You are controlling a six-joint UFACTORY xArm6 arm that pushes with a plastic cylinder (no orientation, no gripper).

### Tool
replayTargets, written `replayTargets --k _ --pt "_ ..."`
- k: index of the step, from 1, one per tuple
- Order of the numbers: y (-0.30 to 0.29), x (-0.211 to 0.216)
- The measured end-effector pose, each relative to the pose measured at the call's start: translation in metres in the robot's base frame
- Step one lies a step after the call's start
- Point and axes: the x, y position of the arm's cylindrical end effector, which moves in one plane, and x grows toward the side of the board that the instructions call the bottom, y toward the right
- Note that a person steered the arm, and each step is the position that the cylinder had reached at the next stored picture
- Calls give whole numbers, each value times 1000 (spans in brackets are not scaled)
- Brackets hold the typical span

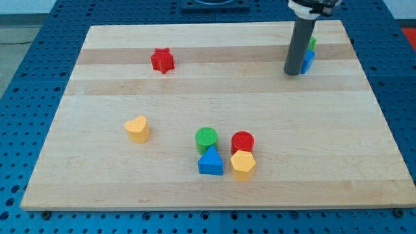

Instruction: Keep the yellow heart at the left side of the blue triangle

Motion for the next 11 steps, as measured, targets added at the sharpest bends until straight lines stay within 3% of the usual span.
replayTargets --k 2,3,5,9,11 --pt "0 -15" --pt "-8 2" --pt "-79 95" --pt "-265 101" --pt "-285 160"
